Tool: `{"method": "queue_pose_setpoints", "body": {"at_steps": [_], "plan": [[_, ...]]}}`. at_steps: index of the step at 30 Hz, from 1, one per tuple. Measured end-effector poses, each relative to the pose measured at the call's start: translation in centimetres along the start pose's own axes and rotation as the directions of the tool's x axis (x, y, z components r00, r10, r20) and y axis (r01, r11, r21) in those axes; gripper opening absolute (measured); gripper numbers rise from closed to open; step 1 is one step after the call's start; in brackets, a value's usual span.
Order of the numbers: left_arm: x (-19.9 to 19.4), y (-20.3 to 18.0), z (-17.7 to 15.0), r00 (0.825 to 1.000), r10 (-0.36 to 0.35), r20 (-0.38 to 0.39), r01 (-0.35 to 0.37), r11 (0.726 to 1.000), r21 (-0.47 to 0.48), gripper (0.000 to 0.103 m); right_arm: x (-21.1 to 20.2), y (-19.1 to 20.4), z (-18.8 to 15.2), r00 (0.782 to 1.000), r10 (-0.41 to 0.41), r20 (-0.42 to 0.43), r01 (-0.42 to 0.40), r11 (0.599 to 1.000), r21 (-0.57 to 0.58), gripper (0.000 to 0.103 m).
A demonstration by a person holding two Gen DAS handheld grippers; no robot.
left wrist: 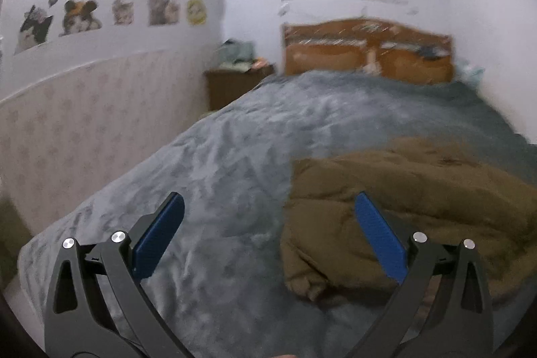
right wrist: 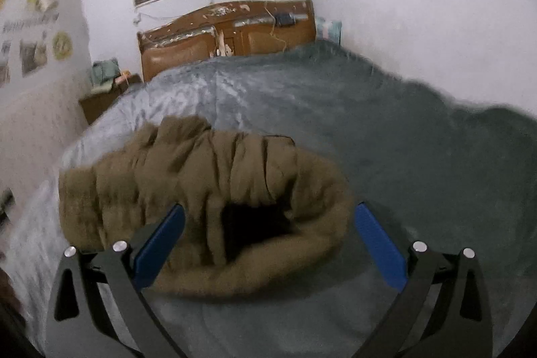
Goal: Fold large clothes
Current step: 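Grasp the jacket edge with the right gripper while the left gripper grasps another edge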
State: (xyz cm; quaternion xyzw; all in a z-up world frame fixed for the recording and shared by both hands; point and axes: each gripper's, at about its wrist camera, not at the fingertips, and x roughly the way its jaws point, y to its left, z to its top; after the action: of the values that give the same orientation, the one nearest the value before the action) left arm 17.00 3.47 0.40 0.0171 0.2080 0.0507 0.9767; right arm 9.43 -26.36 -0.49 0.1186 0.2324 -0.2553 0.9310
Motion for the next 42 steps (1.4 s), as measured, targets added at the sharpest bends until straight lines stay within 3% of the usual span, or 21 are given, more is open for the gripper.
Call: {"method": "queue_pose_setpoints", "body": {"at_steps": [2, 5, 11, 12, 14, 16, 18, 19, 20, 21, 22, 25, 27, 30, 36, 40, 42], "plan": [[2.9, -0.9, 0.2, 0.998, 0.014, -0.055, -0.013, 1.000, 0.011, 0.100, 2.9, -1.5, 0.9, 0.998, -0.027, -0.062, 0.028, 0.999, 0.023, 0.101], [6.5, -2.2, -1.4, 0.994, 0.017, -0.110, -0.008, 0.996, 0.085, 0.100, 5.7, -3.8, -0.3, 0.989, -0.076, -0.127, 0.084, 0.995, 0.055, 0.101], [12.1, -3.7, -3.7, 0.963, -0.069, -0.260, 0.095, 0.991, 0.089, 0.100, 10.0, -6.5, -3.5, 0.976, -0.057, -0.211, 0.077, 0.993, 0.088, 0.099], [12.5, -3.8, -3.9, 0.963, -0.071, -0.260, 0.098, 0.991, 0.090, 0.100, 10.6, -6.4, -3.8, 0.974, -0.051, -0.221, 0.071, 0.994, 0.085, 0.094], [13.3, -4.5, -4.1, 0.963, -0.076, -0.257, 0.108, 0.988, 0.112, 0.100, 11.7, -6.3, -4.6, 0.966, -0.037, -0.255, 0.056, 0.996, 0.066, 0.053], [13.9, -5.0, -4.4, 0.965, -0.082, -0.251, 0.118, 0.984, 0.134, 0.099, 13.2, -6.1, -5.8, 0.950, -0.013, -0.311, 0.032, 0.998, 0.055, 0.038], [14.4, -5.3, -4.6, 0.947, -0.142, -0.289, 0.179, 0.978, 0.105, 0.076, 13.6, -6.0, -6.3, 0.947, 0.001, -0.321, 0.020, 0.998, 0.064, 0.030], [14.7, -5.2, -4.9, 0.929, -0.208, -0.307, 0.239, 0.969, 0.066, 0.047, 13.5, -6.1, -6.3, 0.950, 0.009, -0.312, 0.015, 0.997, 0.072, 0.026], [14.9, -5.0, -5.0, 0.923, -0.229, -0.308, 0.256, 0.965, 0.048, 0.031, 13.4, -6.1, -6.2, 0.953, 0.016, -0.302, 0.008, 0.997, 0.079, 0.022], [14.8, -5.0, -5.0, 0.928, -0.228, -0.295, 0.254, 0.966, 0.050, 0.022, 12.9, -6.2, -6.1, 0.960, 0.025, -0.278, 0.000, 0.996, 0.089, 0.020], [14.4, -4.9, -4.9, 0.935, -0.231, -0.270, 0.255, 0.965, 0.055, 0.000, 12.4, -6.2, -6.0, 0.967, 0.032, -0.254, -0.008, 0.996, 0.093, 0.018], [13.2, -3.1, -4.1, 0.934, -0.278, -0.227, 0.275, 0.960, -0.046, 0.000, 10.9, -5.8, -5.0, 0.982, 0.033, -0.184, -0.014, 0.994, 0.105, 0.015], [11.8, -2.5, -3.0, 0.951, -0.250, -0.181, 0.252, 0.968, -0.016, 0.000, 9.2, -5.3, -3.7, 0.991, 0.036, -0.128, -0.023, 0.994, 0.104, 0.014], [9.8, -1.6, -0.9, 0.960, -0.245, -0.139, 0.253, 0.966, 0.046, 0.000, 6.1, -4.7, -0.6, 0.998, 0.035, -0.048, -0.032, 0.998, 0.060, 0.014], [4.7, 3.7, 5.9, 0.974, -0.227, -0.025, 0.227, 0.974, 0.014, 0.000, -0.9, -6.6, 6.3, 0.997, 0.037, 0.074, -0.038, 0.999, 0.021, 0.014], [1.6, 7.1, 10.4, 0.980, -0.191, 0.060, 0.192, 0.981, 0.003, 0.000, -4.2, -7.9, 9.6, 0.992, 0.042, 0.116, -0.038, 0.998, -0.042, 0.014], [1.7, 7.6, 11.9, 0.980, -0.194, 0.036, 0.193, 0.981, 0.017, 0.000, -4.6, -7.6, 11.0, 0.994, 0.052, 0.099, -0.043, 0.995, -0.088, 0.014]]}}
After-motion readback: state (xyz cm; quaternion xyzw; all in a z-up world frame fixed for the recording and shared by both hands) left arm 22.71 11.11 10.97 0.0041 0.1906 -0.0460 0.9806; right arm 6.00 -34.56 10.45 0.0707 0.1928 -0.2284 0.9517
